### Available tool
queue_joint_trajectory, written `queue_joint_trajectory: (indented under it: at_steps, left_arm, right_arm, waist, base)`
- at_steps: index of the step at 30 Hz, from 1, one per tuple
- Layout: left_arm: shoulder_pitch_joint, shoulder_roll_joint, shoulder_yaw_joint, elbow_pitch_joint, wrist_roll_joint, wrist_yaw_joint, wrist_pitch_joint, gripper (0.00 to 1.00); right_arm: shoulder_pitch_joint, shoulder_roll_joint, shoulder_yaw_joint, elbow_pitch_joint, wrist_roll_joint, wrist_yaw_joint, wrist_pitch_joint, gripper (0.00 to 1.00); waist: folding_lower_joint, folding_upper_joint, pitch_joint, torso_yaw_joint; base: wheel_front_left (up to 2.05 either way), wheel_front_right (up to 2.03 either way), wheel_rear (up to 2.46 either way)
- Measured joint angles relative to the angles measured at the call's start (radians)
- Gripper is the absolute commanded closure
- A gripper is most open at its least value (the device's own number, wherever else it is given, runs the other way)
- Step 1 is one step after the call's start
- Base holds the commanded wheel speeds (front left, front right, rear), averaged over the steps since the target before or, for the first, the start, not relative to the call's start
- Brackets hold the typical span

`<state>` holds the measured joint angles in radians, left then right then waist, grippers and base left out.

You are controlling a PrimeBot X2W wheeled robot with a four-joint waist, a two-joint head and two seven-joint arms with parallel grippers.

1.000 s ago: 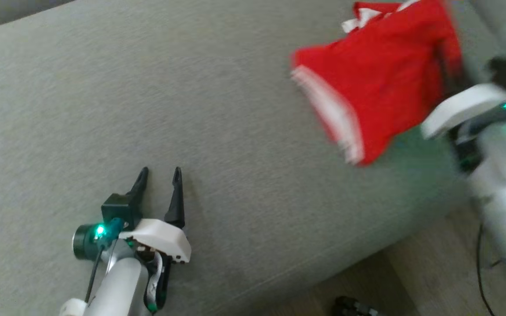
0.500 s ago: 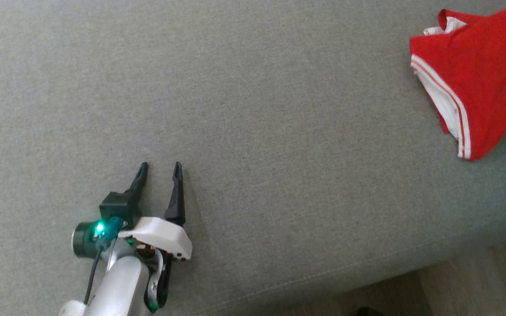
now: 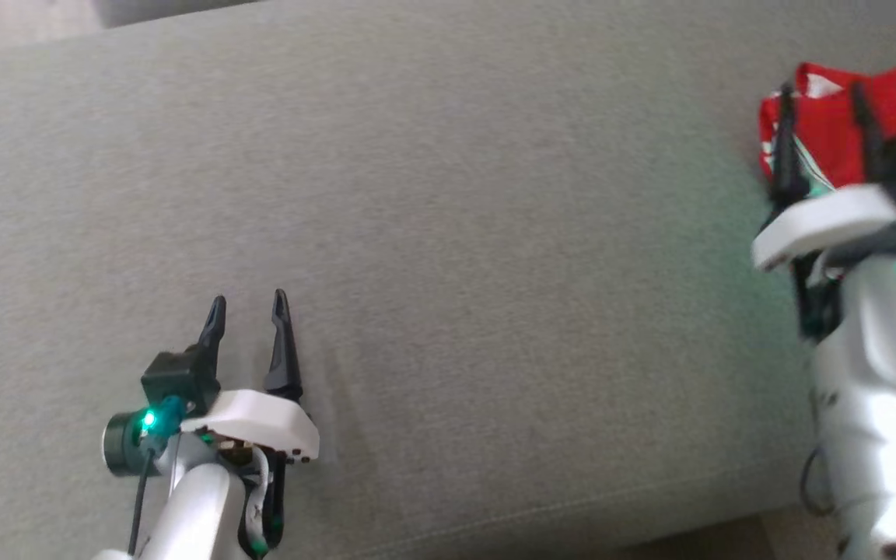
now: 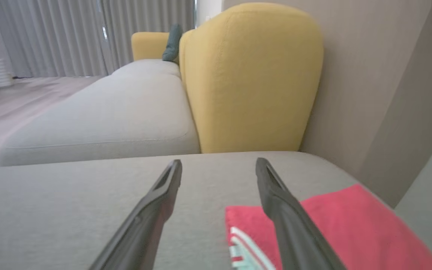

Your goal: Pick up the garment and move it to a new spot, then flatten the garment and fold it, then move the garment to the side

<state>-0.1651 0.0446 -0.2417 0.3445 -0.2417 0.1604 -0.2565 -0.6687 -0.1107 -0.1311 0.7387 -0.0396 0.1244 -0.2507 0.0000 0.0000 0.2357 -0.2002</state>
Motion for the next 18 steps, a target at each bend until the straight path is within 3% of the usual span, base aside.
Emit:
queue_joint_trajectory:
  at_steps: [11,18]
  left_arm:
    - [0.053,0.000,0.005,-0.015,-0.024,0.017,0.000,0.00]
    - [0.062,0.000,0.032,-0.018,-0.025,0.024,0.000,0.00]
  right_arm:
    - [0.268,0.050,0.071,-0.108,0.100,0.000,0.000,0.00]
    - [0.324,0.056,0.101,-0.147,0.166,0.000,0.000,0.00]
  waist:
    - [0.0000,0.0000,-0.065,0.132]
    - [0.0000,0.0000,-0.104,0.181]
  base:
    - [0.00,0.00,0.00]
    - [0.00,0.00,0.00]
